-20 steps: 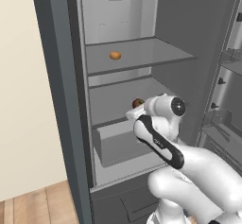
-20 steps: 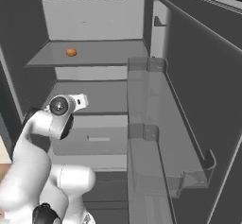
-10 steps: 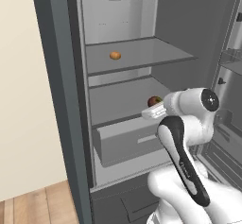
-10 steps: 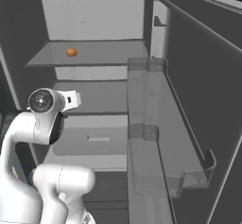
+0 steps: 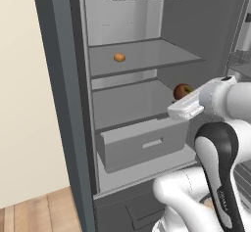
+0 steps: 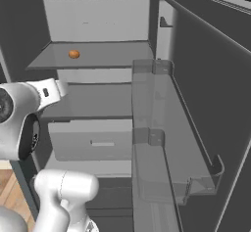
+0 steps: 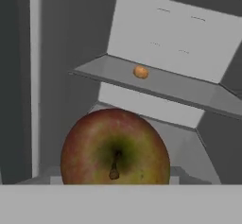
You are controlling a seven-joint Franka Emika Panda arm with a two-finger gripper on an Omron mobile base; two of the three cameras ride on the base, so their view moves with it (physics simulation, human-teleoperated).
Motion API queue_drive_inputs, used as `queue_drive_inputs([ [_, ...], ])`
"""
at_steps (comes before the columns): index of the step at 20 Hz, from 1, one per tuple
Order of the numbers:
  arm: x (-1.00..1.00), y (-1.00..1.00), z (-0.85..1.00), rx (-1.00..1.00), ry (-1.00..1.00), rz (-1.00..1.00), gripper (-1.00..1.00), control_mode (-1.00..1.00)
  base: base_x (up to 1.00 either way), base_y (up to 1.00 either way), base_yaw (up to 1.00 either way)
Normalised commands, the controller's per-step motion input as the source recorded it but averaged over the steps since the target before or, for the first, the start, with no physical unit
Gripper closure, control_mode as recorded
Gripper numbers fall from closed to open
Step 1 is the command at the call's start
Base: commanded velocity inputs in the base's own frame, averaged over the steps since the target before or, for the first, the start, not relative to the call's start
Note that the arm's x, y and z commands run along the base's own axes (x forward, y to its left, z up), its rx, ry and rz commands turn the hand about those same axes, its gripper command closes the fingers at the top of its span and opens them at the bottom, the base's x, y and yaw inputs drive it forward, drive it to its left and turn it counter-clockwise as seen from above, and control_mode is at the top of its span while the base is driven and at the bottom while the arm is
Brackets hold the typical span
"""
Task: Retrieve the tangerine and apple from the fridge and place them into the bowl on the dining table.
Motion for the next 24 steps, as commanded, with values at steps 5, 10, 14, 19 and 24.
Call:
queue_drive_inputs([
  [5,-0.61,-0.01,0.03,0.0,-0.38,0.0,1.0,-1.0,0.0,0.0,0.0],
  [10,0.11,-0.01,0.03,0.0,-0.01,0.0,1.0,-1.0,0.0,0.0,0.0],
  [14,0.0,0.0,0.0,0.0,0.0,0.0,1.0,1.0,0.13,-0.08,0.0],
  [19,0.0,0.0,0.0,0.0,0.0,0.0,1.0,1.0,-0.23,-0.12,-0.01],
  [24,0.0,0.0,0.0,0.0,0.0,0.0,1.0,1.0,-0.67,-0.02,-0.05],
])
